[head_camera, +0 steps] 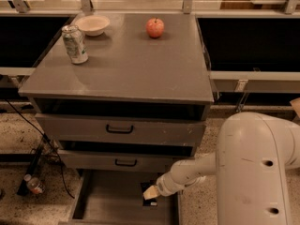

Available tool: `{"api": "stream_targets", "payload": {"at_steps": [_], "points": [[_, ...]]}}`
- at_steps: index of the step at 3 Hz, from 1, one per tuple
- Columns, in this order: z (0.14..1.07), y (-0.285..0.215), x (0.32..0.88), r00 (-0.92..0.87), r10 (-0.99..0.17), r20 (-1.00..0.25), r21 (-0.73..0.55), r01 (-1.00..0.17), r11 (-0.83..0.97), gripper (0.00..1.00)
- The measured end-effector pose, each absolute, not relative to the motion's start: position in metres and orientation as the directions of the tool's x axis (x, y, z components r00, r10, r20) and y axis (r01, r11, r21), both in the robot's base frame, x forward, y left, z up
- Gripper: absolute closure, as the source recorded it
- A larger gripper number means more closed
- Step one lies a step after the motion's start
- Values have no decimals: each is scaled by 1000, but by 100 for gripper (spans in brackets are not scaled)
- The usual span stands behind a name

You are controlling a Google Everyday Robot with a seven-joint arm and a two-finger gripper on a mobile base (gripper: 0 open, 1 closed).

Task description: Place rxbar blueberry into bottom drawer

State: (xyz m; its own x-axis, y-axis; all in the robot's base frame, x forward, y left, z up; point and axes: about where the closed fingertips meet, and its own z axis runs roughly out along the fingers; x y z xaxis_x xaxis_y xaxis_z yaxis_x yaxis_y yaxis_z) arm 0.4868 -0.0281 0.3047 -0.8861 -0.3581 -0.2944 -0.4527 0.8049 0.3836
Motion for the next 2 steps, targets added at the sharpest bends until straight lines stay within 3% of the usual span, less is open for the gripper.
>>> {"api": "stream_targets", "payload": {"at_steps": [1, 2], "points": [[305, -28, 487, -886, -358, -294, 384, -453, 805, 100], [246, -18, 481, -907, -340, -248, 345, -410, 844, 100]]}}
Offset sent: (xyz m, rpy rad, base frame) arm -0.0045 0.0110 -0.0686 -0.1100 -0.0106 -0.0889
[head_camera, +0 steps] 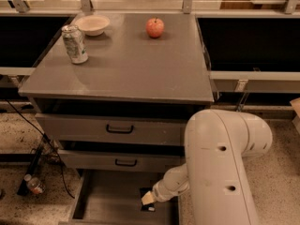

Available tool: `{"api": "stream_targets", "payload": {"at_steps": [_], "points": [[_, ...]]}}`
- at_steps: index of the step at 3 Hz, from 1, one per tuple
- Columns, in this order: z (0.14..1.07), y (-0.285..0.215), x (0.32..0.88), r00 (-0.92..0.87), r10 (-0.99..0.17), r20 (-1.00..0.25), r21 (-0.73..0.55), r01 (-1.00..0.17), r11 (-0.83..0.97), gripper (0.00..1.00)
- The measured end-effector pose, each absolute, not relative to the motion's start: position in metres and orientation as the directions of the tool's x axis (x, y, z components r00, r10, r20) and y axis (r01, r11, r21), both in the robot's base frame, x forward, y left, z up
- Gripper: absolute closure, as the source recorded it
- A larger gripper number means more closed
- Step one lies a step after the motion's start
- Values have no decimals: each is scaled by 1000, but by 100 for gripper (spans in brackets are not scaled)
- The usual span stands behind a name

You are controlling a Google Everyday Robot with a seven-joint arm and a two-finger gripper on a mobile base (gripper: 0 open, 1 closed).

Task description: Place rxbar blueberry into bottom drawer

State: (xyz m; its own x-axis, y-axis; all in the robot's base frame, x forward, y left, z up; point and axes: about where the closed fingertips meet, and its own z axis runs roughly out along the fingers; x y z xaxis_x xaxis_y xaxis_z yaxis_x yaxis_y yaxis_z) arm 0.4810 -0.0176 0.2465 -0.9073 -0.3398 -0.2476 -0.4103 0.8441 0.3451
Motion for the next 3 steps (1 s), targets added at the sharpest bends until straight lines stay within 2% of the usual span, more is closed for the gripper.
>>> {"api": "stream_targets", "payload": {"at_steps": [3], "points": [[194, -4, 472, -932, -305, -195, 421, -360, 832, 100]]}}
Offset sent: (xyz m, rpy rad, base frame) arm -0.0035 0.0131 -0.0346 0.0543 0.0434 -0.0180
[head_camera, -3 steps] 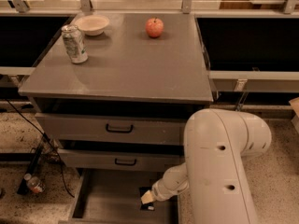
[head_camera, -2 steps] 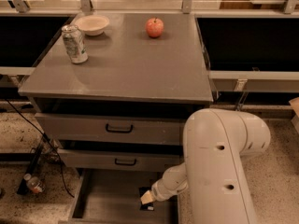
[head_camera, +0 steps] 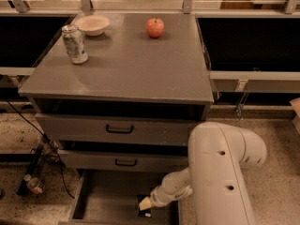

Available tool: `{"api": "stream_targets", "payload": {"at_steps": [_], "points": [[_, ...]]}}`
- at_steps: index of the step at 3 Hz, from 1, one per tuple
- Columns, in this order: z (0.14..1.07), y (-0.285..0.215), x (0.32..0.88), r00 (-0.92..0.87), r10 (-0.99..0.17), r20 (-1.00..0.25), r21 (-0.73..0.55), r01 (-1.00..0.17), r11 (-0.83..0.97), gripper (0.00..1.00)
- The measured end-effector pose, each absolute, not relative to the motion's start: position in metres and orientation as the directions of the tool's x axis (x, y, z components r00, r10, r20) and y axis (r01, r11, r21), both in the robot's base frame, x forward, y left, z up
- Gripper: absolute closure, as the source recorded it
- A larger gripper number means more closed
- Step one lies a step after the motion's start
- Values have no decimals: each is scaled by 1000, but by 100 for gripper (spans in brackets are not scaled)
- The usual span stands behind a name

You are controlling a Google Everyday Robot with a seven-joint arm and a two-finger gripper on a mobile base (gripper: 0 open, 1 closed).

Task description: Place rxbar blueberry into bottom drawer

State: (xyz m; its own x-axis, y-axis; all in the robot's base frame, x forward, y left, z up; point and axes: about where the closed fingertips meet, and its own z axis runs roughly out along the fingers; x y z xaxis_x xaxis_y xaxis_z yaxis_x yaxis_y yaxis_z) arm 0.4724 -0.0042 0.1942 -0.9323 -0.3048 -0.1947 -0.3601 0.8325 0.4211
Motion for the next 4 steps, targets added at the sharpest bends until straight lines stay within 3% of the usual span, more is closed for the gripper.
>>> {"api": "stream_targets", "payload": {"at_steps": [4], "points": [[126, -9, 463, -960, -274, -58, 462, -269, 845, 100]]}}
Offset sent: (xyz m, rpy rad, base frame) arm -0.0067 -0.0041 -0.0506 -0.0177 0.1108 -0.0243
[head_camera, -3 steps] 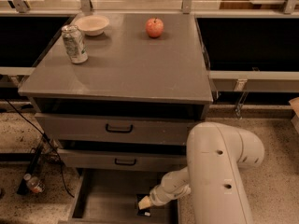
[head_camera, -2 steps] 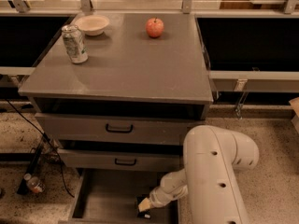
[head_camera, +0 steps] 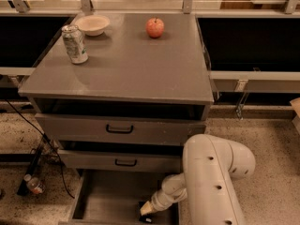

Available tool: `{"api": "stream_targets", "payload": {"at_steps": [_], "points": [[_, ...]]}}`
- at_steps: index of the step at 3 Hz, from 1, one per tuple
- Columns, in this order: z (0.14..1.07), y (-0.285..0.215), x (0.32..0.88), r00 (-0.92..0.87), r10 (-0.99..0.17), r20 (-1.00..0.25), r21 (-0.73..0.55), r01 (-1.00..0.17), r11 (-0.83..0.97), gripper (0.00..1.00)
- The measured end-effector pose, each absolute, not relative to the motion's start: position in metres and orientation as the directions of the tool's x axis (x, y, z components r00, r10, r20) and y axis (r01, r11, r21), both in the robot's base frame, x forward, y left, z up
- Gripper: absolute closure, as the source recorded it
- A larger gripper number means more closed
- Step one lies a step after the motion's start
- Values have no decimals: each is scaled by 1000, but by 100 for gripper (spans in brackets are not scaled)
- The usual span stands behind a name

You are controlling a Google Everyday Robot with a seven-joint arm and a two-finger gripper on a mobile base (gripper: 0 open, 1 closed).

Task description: Place rxbar blueberry into bottom drawer

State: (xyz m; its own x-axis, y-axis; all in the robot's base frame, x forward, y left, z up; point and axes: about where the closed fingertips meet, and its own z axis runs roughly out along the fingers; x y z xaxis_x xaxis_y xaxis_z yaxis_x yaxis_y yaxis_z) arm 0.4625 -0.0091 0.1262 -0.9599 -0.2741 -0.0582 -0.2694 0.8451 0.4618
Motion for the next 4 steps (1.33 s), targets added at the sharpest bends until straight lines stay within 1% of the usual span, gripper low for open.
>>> {"api": "stream_targets", "payload": {"at_steps": [2, 3, 4], "points": [[126, -9, 462, -960, -274, -58, 462, -269, 845, 49], [126, -9, 462, -960, -274, -58, 462, -269, 845, 20], [126, -9, 462, -960, -274, -58, 462, -269, 845, 0]]}}
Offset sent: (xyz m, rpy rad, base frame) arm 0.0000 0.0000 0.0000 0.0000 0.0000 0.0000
